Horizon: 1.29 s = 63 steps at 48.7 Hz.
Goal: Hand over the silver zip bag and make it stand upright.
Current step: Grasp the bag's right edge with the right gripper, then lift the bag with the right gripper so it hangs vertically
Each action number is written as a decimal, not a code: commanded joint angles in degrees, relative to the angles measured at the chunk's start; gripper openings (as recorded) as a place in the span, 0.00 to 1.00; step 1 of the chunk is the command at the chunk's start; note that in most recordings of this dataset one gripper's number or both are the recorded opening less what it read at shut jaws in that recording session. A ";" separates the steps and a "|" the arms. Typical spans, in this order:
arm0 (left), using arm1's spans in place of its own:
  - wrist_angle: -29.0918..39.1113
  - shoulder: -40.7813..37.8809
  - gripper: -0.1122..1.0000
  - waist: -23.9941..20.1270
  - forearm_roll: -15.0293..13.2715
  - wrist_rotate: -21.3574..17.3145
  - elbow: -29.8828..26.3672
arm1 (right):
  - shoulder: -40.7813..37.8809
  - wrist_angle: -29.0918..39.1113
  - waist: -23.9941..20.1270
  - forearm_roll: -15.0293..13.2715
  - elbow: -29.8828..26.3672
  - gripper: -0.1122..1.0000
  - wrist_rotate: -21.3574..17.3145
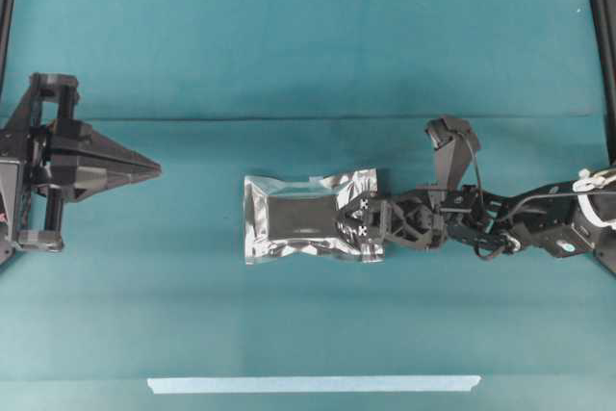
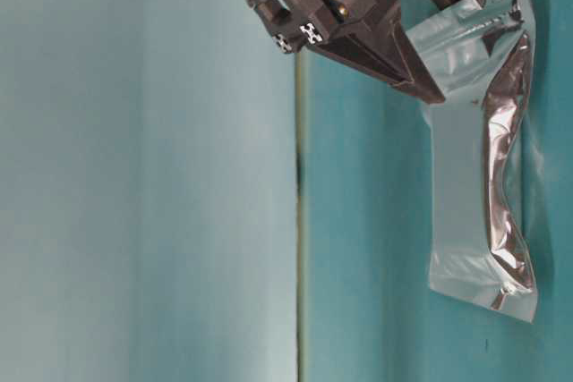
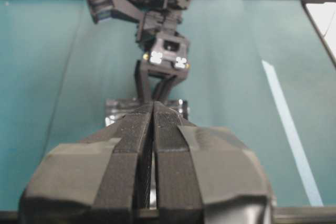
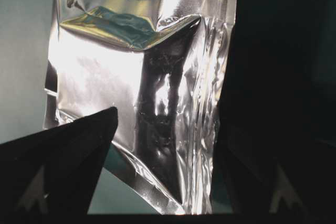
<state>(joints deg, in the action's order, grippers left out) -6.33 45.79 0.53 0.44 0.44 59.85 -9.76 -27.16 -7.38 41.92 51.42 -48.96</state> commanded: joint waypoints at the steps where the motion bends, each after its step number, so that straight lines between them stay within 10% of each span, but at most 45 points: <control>1: -0.26 0.09 0.09 -0.44 0.18 -0.18 -0.62 | -0.09 0.44 -0.18 -0.09 0.18 0.87 -0.70; 23: -0.26 0.26 0.09 -0.62 0.09 -0.18 -0.53 | 0.79 2.46 -0.26 -0.09 1.23 0.12 0.18; 48: -0.26 0.26 0.09 -0.62 0.18 -0.18 -0.53 | 4.04 2.29 0.62 -1.32 0.88 0.11 1.49; 63: -0.26 0.26 0.09 -0.44 0.18 -0.09 -0.18 | 14.68 18.19 6.50 -2.46 -3.87 0.11 14.33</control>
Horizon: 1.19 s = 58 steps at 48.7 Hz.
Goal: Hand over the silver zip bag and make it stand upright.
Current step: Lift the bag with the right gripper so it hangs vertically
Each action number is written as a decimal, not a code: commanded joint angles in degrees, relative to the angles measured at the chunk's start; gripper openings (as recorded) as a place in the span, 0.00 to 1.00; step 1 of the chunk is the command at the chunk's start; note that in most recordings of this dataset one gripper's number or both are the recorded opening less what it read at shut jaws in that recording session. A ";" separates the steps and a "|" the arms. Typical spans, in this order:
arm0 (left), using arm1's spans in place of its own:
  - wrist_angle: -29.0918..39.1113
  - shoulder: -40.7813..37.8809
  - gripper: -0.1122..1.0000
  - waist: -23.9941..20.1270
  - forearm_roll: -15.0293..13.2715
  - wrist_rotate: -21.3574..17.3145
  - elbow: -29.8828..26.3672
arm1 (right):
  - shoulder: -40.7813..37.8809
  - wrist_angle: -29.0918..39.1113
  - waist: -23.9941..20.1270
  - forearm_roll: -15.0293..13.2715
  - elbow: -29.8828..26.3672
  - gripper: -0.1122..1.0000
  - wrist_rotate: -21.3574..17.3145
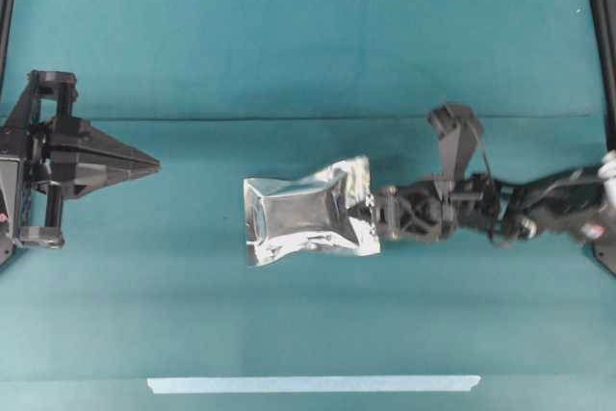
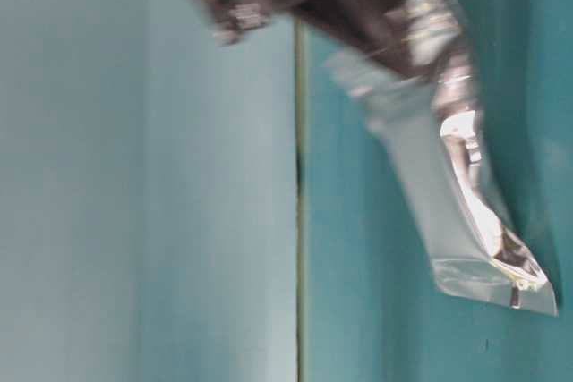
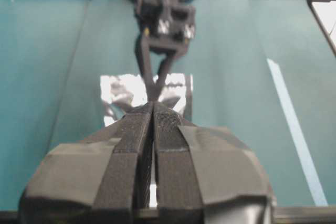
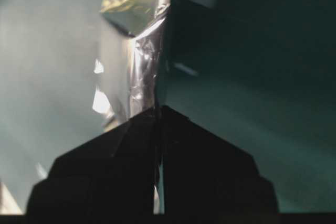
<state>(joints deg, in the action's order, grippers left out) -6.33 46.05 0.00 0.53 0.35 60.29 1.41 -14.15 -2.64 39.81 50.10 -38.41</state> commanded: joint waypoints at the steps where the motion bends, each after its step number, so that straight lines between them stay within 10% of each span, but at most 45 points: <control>1: -0.26 0.00 0.09 0.09 0.09 0.00 -0.70 | 3.96 7.21 2.29 -0.35 -3.16 0.11 5.01; 11: -0.26 0.00 0.09 0.09 0.09 0.09 -0.18 | 6.86 25.93 9.05 -0.44 -10.81 0.11 16.96; 30: 0.62 -0.26 0.09 -0.44 0.09 0.62 -0.09 | 6.06 45.88 14.06 -3.34 -23.12 0.11 26.19; 58: 1.41 -1.23 0.09 -2.81 0.00 3.34 0.35 | -2.46 73.13 10.63 -22.24 -42.71 0.11 30.94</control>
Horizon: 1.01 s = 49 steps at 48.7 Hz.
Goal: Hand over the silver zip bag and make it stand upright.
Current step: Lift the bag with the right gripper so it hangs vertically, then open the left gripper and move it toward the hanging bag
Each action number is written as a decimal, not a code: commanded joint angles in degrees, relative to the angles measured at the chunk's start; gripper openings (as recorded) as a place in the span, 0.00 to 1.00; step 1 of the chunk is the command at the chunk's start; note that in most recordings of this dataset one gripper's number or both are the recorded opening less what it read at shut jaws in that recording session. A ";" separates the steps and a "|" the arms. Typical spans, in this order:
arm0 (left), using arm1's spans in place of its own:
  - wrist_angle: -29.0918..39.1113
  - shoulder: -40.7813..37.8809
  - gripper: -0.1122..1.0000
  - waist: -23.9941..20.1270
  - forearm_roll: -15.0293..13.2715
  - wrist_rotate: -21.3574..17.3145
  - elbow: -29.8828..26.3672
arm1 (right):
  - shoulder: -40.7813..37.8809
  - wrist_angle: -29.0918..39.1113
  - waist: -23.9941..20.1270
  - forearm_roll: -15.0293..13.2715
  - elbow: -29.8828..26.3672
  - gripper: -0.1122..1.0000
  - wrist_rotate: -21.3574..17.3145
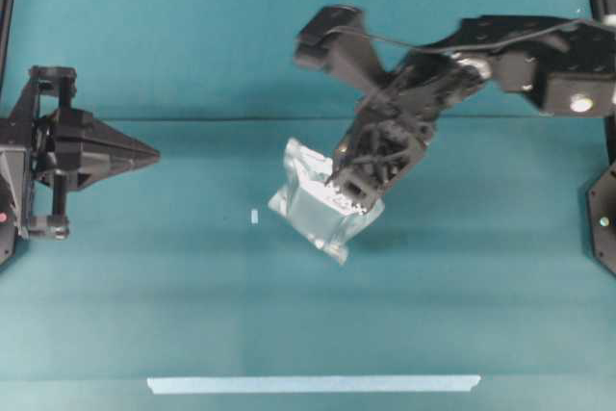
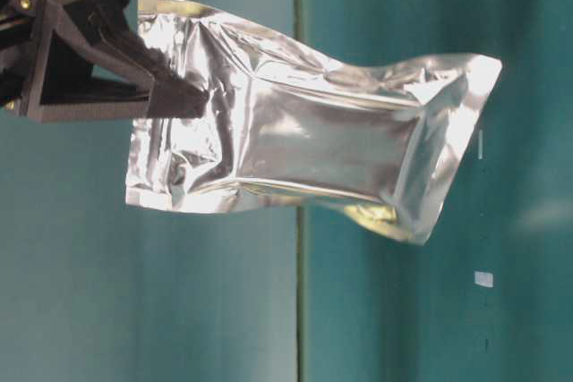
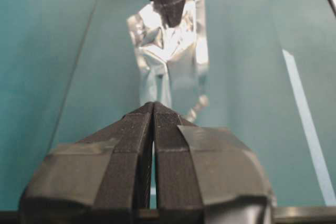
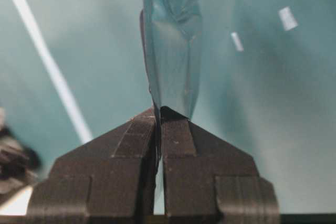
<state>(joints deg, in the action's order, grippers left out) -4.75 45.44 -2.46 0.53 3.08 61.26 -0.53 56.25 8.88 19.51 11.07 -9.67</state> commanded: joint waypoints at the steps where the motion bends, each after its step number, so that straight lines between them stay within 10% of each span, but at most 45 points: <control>1: -0.18 -0.88 0.09 -0.53 0.09 0.88 -0.70 | -0.88 3.52 -1.05 -2.20 -4.31 0.11 2.90; 30: -1.93 -4.13 0.09 -1.58 0.00 7.91 1.49 | -4.04 7.03 -4.75 -16.70 -9.58 0.11 10.81; 49: -6.86 -11.95 0.10 -1.93 0.00 19.86 0.79 | -4.75 6.42 -6.68 -17.75 -9.76 0.11 11.78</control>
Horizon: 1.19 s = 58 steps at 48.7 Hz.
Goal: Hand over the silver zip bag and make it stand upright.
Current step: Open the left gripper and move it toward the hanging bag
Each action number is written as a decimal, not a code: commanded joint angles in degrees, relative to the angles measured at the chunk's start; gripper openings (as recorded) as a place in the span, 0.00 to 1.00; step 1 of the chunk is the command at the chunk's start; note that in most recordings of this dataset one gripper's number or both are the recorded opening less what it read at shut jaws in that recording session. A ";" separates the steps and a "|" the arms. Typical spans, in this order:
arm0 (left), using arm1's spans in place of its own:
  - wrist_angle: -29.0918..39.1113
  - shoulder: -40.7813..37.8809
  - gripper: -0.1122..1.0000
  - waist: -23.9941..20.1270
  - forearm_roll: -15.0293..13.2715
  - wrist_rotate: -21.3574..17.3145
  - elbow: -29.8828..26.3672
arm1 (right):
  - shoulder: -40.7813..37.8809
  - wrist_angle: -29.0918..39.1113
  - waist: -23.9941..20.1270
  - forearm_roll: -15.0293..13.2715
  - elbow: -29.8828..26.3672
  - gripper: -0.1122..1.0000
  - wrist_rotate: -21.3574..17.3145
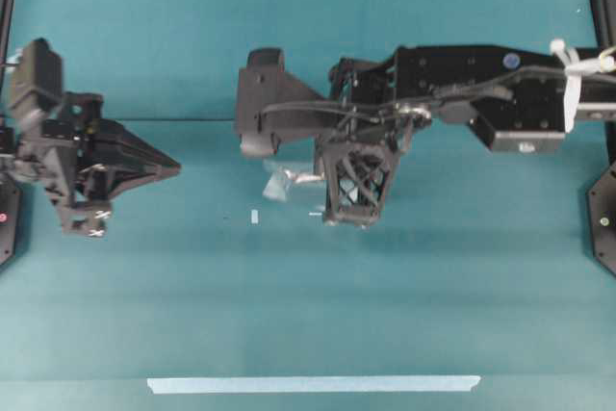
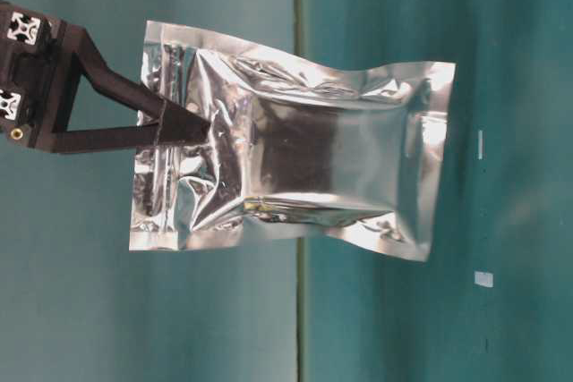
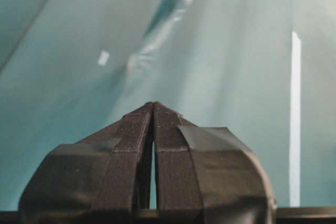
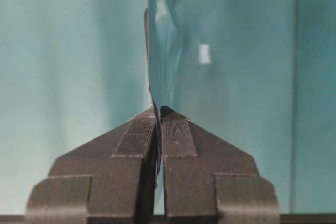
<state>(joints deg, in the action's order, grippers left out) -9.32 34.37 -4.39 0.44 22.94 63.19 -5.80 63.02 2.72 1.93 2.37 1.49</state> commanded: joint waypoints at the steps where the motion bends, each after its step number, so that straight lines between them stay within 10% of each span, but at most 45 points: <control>1: -3.25 -1.23 0.10 0.00 0.18 -0.09 -1.14 | 0.53 -0.44 -0.62 -0.18 -1.05 0.11 0.62; 8: -4.31 -2.37 0.27 -0.09 0.18 -1.93 -1.14 | 0.53 -0.35 -0.79 -0.44 -0.88 0.11 0.97; 22: 1.93 -4.39 0.95 1.05 0.18 -11.07 -2.29 | 0.09 -0.44 -1.41 -0.44 -0.62 0.11 3.43; 35: 1.67 -6.50 0.92 1.41 0.18 -19.95 -3.52 | -0.35 -0.35 -1.85 -1.76 0.26 0.11 5.45; 58: -1.49 -9.67 0.92 1.93 0.18 -20.04 -3.78 | -0.26 -0.18 -1.85 -3.16 0.97 0.11 7.56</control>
<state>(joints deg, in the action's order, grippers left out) -9.84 24.87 -2.55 0.44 2.90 60.47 -6.77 62.93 1.05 -1.05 3.69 8.26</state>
